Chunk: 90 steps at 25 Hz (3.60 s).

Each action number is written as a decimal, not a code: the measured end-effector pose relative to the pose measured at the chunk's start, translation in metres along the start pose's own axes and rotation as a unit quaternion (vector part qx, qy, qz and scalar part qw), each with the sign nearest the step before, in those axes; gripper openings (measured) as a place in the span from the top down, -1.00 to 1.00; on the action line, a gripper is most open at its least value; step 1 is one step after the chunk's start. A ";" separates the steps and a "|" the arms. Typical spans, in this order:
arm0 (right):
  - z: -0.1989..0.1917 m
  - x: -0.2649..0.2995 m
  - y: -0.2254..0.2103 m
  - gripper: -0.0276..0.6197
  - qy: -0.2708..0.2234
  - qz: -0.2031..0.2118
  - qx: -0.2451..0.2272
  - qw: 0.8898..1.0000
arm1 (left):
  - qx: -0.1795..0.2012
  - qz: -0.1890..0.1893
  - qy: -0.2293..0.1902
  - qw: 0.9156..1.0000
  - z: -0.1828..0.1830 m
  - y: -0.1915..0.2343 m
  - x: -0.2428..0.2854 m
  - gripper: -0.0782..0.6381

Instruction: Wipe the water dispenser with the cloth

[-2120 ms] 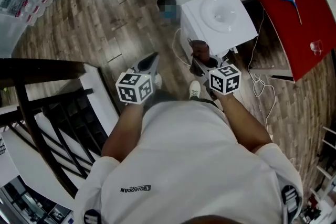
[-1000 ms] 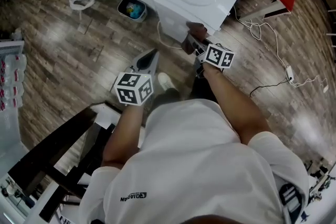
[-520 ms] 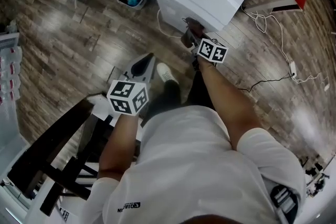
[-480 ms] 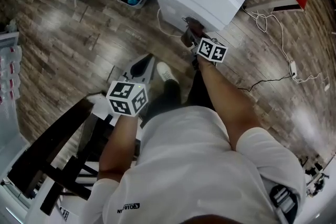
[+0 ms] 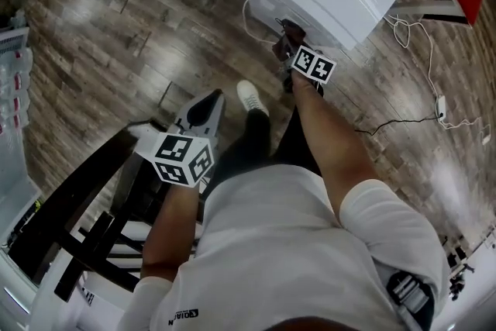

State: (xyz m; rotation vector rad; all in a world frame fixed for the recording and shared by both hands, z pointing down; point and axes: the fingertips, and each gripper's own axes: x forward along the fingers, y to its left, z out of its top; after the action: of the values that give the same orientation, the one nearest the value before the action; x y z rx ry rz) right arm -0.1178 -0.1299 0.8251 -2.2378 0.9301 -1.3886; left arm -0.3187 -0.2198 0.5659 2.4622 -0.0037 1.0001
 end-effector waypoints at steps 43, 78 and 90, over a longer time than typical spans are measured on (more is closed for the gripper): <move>0.115 -0.054 0.210 0.65 -0.069 0.170 -0.081 0.980 | -0.028 -0.002 -0.079 0.996 0.034 0.013 -0.020 0.78; -0.015 0.109 0.043 0.65 0.095 -0.022 -0.129 0.987 | -0.094 0.038 -0.003 0.995 -0.032 0.063 -0.001 0.78; -0.040 0.114 0.023 0.65 0.156 -0.046 -0.102 0.981 | -0.081 0.031 -0.004 0.996 -0.023 0.057 0.000 0.78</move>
State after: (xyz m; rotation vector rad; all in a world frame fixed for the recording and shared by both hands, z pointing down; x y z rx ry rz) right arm -0.1264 -0.2231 0.9044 -2.2715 1.1279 -1.7975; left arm -0.3436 -0.2604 0.6047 2.3311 -0.1583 0.9770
